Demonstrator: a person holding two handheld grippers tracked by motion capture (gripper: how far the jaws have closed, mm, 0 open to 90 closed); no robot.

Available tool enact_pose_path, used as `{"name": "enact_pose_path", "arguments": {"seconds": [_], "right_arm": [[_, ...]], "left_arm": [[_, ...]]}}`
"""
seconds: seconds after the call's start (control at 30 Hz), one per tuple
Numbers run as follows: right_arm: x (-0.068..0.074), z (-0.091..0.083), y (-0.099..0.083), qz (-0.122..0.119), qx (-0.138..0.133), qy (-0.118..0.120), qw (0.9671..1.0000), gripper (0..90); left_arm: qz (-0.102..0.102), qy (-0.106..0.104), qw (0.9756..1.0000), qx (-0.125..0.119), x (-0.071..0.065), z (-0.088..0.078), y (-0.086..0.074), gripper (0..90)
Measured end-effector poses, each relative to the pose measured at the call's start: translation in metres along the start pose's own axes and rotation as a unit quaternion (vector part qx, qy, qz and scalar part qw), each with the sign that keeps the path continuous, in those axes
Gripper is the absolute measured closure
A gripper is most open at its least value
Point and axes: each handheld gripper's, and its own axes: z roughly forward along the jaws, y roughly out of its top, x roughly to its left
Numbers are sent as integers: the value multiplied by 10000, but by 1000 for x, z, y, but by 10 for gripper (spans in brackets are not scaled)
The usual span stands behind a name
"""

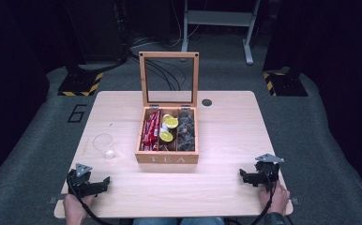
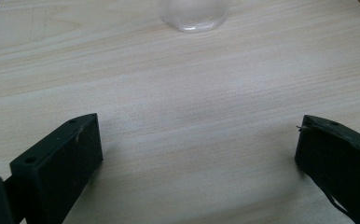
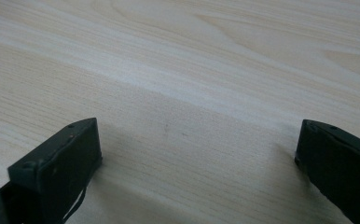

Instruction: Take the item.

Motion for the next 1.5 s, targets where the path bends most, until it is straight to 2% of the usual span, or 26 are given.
{"name": "enact_pose_path", "arguments": {"seconds": [0.37, 0.77, 1.1, 1.23, 1.37, 1.4, 1.5], "right_arm": [[0, 0, 0, -11, 6, 9, 10000, 0], [-1, 0, 0, -39, -5, 13, 10000, 0], [-1, 0, 0, -38, -7, 12, 10000, 0], [-1, 0, 0, -38, -5, 13, 10000, 0], [-1, 1, 1, -51, -8, 29, 10000, 0], [0, 2, 1, -8, -19, 38, 10000, 0], [0, 2, 2, -49, -22, 35, 10000, 0]], "left_arm": [[13, 33, 10000, 27, -1, -1, 0, 13], [-71, 117, 9999, 59, -2, -1, 0, 1], [47, 66, 10000, -33, -3, -5, -3, 1], [47, 0, 9999, -91, -4, -12, -3, 1], [132, -67, 9997, -200, -7, -23, 2, 1], [229, -45, 9995, -228, -9, -29, 6, 2], [261, -61, 9993, -263, -11, -34, 10, 2]]}}
